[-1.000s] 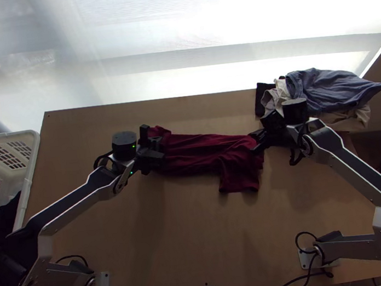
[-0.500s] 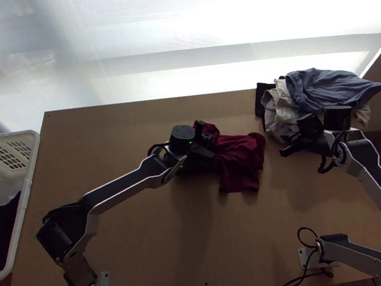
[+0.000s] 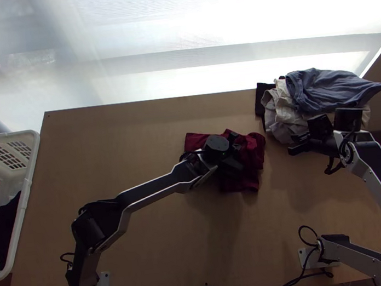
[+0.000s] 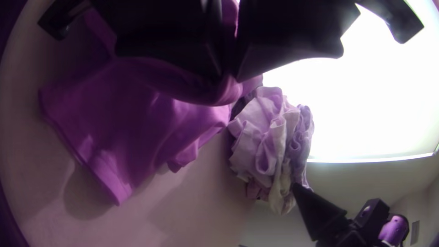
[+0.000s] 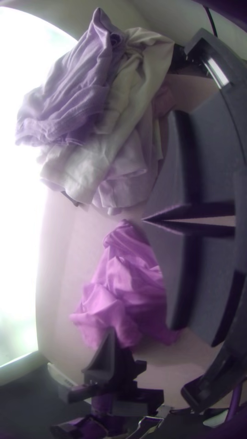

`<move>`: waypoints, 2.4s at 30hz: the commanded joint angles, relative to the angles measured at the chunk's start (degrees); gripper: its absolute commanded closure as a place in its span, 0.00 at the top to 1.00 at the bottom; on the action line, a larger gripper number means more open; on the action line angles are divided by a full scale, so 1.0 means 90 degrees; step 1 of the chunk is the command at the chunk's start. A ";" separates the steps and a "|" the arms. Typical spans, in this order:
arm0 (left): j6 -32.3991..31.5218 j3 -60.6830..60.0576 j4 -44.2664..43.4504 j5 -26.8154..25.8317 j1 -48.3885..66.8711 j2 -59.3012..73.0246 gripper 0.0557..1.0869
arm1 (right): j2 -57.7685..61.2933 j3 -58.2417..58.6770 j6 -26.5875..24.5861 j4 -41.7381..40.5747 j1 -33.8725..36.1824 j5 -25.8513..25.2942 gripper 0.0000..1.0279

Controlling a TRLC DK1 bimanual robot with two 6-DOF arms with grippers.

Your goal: Fold the t-shirt

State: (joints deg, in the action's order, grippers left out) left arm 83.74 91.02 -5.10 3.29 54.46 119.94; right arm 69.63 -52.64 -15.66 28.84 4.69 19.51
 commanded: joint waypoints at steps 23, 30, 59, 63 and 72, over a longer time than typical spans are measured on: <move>-0.2899 0.2367 0.4112 0.0611 0.0287 0.0951 0.96 | 0.0115 -0.0020 -0.0047 0.0018 0.0075 0.0000 0.03; -0.3602 0.2425 0.4747 0.0494 0.0111 0.0707 0.96 | -0.0002 0.0029 -0.0067 0.0067 0.0075 0.0000 0.03; -0.8172 0.2367 0.6329 -0.3344 -0.2760 0.0951 0.04 | 0.1063 -0.0723 0.0676 -0.0245 -0.2787 0.0000 0.03; -0.8485 0.2386 0.5997 -0.3305 -0.2818 0.1312 0.04 | 0.1903 -0.1485 0.0812 -0.0255 -0.3070 0.0127 0.03; -0.8602 0.2396 0.5792 -0.2934 -0.2672 0.1605 0.04 | 0.3631 -0.2618 0.1320 -0.0412 -0.3314 0.0840 0.03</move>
State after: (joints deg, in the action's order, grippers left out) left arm 7.57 112.55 48.42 -24.64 30.30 132.20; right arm 92.07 -69.17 -6.55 25.78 -22.68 23.44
